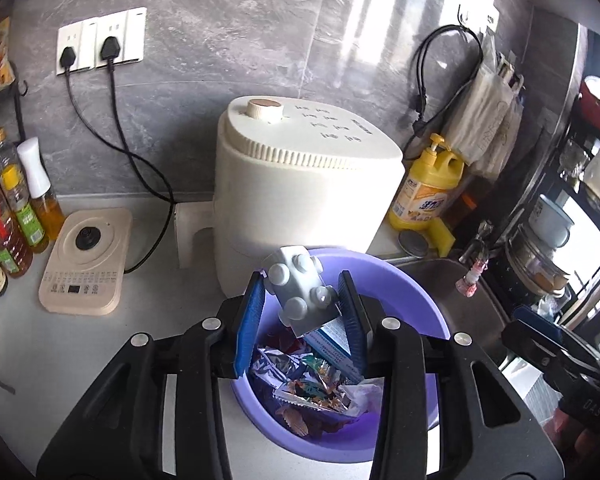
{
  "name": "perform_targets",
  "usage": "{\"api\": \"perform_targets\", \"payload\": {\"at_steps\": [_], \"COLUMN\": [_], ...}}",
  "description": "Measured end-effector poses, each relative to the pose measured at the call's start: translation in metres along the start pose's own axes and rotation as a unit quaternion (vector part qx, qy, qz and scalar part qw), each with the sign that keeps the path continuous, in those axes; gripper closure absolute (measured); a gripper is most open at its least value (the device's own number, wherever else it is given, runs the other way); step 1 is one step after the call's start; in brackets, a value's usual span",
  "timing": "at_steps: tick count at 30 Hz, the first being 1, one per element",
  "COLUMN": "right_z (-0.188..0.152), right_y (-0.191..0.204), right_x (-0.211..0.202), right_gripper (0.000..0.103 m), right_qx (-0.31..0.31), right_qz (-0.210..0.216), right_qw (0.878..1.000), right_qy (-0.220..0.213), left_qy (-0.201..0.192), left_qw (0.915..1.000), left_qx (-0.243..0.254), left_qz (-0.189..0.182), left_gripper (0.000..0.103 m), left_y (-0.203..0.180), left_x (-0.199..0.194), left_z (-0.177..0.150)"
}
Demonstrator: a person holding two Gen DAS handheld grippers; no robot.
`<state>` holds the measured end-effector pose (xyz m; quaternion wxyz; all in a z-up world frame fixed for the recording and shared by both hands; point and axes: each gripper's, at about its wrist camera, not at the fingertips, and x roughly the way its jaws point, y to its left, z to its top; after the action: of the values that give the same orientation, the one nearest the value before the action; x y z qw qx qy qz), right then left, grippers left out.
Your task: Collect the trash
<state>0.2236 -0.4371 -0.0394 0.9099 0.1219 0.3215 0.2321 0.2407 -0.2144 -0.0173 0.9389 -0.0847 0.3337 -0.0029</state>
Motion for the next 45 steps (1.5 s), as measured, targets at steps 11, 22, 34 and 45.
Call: {"api": "perform_targets", "payload": {"at_steps": [11, 22, 34, 45], "right_z": [-0.001, 0.003, 0.011, 0.007], "right_y": [-0.015, 0.001, 0.054, 0.11], "right_x": [-0.018, -0.019, -0.018, -0.019], "right_gripper": [0.038, 0.03, 0.013, 0.009], "right_qx": [0.0, -0.019, -0.019, 0.007], "right_qz": [-0.008, -0.007, -0.02, -0.044], "right_qw": [1.0, 1.0, 1.0, 0.999], "right_qy": [-0.01, 0.008, 0.004, -0.02], "left_qy": [-0.005, -0.005, -0.02, -0.024], "left_qw": [0.9997, 1.0, 0.9996, 0.9984], "left_qx": [-0.022, -0.004, 0.016, 0.042], "left_qz": [0.011, -0.004, -0.015, -0.029], "left_gripper": [0.031, 0.019, 0.006, 0.006], "left_y": [0.011, 0.03, 0.101, 0.151], "left_x": [-0.003, -0.032, -0.081, -0.118], "left_z": [0.005, -0.003, 0.001, 0.012]}}
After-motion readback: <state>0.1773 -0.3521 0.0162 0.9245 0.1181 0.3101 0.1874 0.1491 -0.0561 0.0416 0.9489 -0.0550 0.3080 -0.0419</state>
